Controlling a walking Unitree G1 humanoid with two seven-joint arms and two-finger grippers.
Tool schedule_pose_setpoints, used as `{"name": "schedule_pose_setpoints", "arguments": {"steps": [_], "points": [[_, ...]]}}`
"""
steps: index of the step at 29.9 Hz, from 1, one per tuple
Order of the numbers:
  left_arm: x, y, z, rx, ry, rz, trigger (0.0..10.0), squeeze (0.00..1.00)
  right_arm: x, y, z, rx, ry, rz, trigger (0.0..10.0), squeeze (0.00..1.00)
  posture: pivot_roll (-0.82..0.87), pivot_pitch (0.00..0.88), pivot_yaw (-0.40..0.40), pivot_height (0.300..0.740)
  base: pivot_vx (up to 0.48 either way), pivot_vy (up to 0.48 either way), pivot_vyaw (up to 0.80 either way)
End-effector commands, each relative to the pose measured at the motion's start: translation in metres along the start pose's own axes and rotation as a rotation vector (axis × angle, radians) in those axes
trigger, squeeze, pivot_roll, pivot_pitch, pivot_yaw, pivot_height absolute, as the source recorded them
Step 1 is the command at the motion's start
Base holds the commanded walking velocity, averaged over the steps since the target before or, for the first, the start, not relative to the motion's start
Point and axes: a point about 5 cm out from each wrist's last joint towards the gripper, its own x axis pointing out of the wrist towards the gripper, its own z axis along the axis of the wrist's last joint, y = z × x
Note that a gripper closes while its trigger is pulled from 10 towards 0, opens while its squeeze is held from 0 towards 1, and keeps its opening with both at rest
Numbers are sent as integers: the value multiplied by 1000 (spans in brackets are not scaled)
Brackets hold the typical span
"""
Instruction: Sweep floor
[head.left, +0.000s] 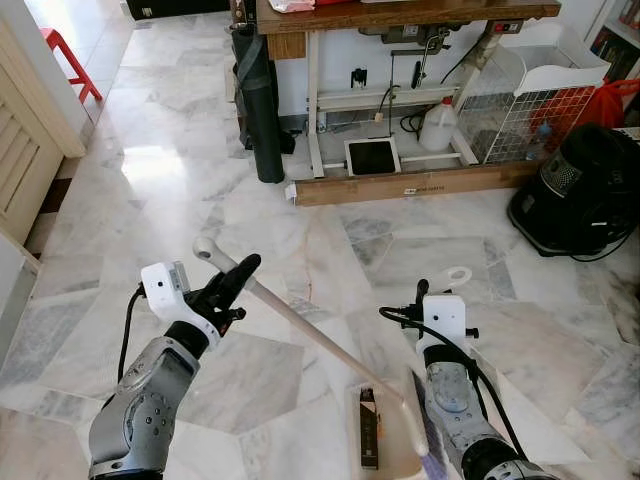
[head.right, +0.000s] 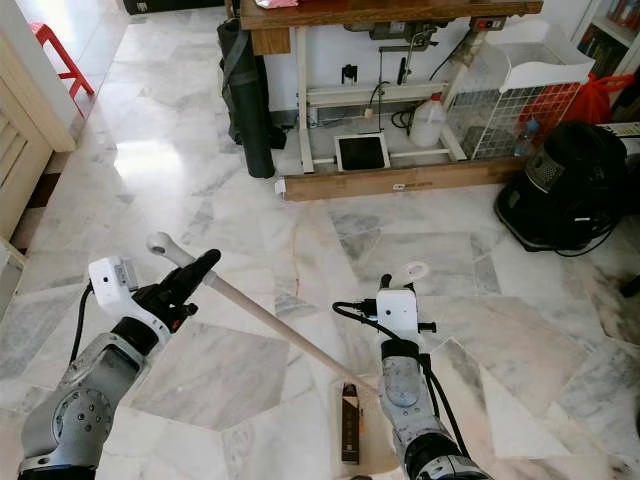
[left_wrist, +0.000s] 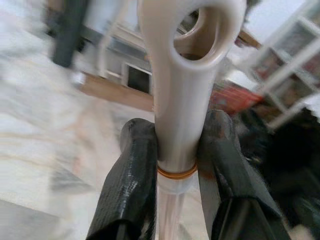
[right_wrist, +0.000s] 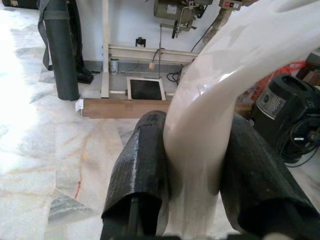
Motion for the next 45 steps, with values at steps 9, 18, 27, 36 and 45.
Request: {"name": "schedule_pose_setpoints", "arguments": {"steps": [9, 18, 27, 36, 45], "points": [[-5, 19, 32, 354, -166, 187, 10000, 0, -4, 4, -7, -4, 45, 22, 10000, 0, 207, 92, 31, 740, 0, 0, 0], [-8, 19, -12, 435, 54, 102, 10000, 0, -4, 5, -7, -5, 48, 25, 10000, 0, 202, 94, 37, 740, 0, 0, 0], [-3, 10, -21, 293, 100, 32, 10000, 0, -5, 5, -8, -6, 52, 26, 10000, 0, 199, 89, 41, 740, 0, 0, 0], [1, 4, -13, 80, 69, -18, 10000, 0, -4, 6, -7, -8, 53, 36, 10000, 0, 203, 76, 39, 740, 0, 0, 0], [9, -16, -9, -54, 54, -111, 10000, 0, -3, 7, -7, -11, 62, 45, 10000, 0, 199, 76, 36, 740, 0, 0, 0]]}}
